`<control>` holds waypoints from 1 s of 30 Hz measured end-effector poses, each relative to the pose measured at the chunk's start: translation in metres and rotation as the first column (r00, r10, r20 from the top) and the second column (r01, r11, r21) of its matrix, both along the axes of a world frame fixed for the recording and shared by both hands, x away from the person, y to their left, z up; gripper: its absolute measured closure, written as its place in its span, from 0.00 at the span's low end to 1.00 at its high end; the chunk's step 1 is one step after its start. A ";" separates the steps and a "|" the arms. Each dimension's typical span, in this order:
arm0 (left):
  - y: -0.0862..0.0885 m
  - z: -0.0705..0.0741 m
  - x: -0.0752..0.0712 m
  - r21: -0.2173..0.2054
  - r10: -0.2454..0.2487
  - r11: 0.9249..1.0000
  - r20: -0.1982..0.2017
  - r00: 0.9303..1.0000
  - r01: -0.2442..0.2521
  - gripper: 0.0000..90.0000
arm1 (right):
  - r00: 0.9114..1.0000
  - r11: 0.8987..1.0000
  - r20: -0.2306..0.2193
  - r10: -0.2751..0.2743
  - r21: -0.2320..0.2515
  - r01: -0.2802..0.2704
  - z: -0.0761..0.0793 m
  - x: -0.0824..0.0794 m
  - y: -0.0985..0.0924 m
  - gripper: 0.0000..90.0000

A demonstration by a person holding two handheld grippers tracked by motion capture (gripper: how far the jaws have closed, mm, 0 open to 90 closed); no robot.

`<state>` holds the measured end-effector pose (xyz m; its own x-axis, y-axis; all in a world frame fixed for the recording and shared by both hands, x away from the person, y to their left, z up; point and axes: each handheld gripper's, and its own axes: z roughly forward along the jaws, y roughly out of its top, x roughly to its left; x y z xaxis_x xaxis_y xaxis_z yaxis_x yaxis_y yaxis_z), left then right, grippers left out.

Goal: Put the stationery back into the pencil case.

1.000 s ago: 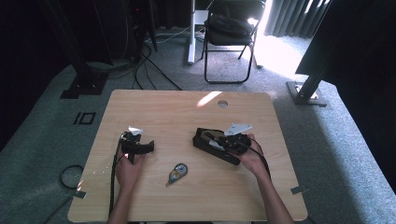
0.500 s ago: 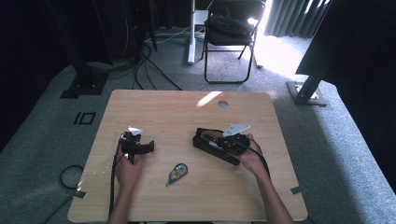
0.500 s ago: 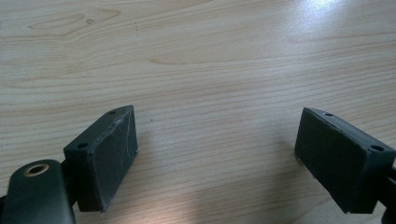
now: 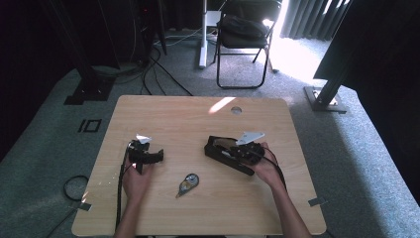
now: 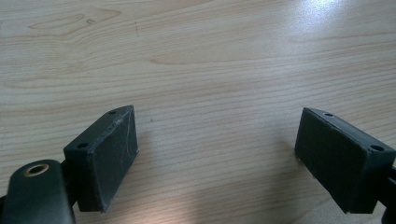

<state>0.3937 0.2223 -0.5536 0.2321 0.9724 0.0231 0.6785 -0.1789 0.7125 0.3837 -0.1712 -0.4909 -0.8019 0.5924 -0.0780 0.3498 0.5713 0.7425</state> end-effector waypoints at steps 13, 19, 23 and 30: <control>0.000 0.000 0.000 0.000 0.000 1.000 0.000 1.000 0.000 0.15 | 0.999 0.998 0.050 -0.015 0.062 0.012 0.016 -0.014 -0.001 0.79; 0.000 0.000 0.000 0.000 0.000 1.000 0.000 1.000 0.000 0.15 | 0.998 0.996 0.069 0.008 0.085 -0.014 0.019 -0.025 0.012 0.76; 0.000 0.000 0.000 0.000 0.000 1.000 0.000 1.000 0.000 0.15 | 0.997 0.996 0.074 0.033 0.086 -0.039 0.018 -0.033 0.023 0.75; 0.000 0.000 0.000 0.000 0.000 1.000 0.000 1.000 0.000 0.15 | 0.994 0.993 0.064 0.086 0.076 -0.091 0.010 -0.043 0.045 0.69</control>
<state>0.3937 0.2222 -0.5536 0.2320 0.9724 0.0232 0.6784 -0.1788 0.7126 0.3408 -0.1264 -0.4809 -0.8469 0.5252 -0.0837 0.2536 0.5372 0.8044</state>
